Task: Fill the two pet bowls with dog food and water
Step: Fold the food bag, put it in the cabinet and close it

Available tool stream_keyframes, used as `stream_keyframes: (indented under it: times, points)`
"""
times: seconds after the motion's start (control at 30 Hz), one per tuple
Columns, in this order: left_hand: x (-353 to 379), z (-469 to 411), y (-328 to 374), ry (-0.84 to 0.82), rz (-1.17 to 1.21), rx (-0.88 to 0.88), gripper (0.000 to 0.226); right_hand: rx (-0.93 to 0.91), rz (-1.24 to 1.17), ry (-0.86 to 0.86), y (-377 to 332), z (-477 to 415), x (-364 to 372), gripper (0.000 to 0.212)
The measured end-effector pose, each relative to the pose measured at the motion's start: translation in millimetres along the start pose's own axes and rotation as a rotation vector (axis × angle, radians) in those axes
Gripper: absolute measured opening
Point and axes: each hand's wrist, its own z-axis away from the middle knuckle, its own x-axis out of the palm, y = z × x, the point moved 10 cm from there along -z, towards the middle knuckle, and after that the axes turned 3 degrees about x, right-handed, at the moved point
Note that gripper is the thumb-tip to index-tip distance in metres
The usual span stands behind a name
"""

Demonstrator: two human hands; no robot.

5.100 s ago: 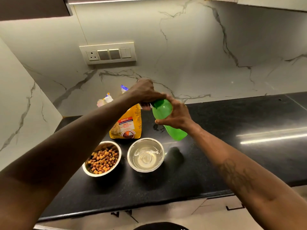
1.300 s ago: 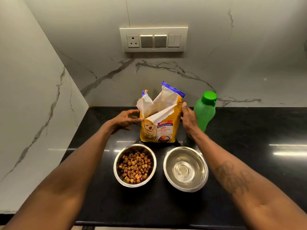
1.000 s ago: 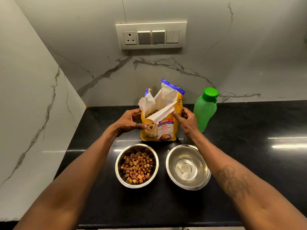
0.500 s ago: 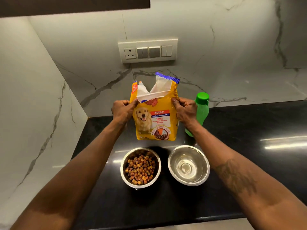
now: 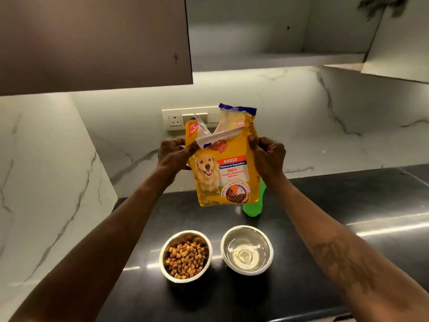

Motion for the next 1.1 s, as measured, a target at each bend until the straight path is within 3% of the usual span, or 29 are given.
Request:
stream_keyframes:
  times: [0.33,0.57,0.83,1.1]
  points:
    - [21,18,90,0.151,-0.115,0.081,0.047,-0.107,-0.016,0.024,-51,-19,-71,0.036]
    - [38,44,162,0.314,-0.258,0.242,0.040,-0.191,0.012,0.080,-89,-35,-110,0.039]
    - [39,55,256,0.417,-0.089,0.433,0.029,-0.268,-0.083,0.267,-160,-63,-150,0.041]
    - [24,26,346,0.499,-0.048,0.537,0.023,-0.295,-0.220,0.304,-228,-121,-158,0.034]
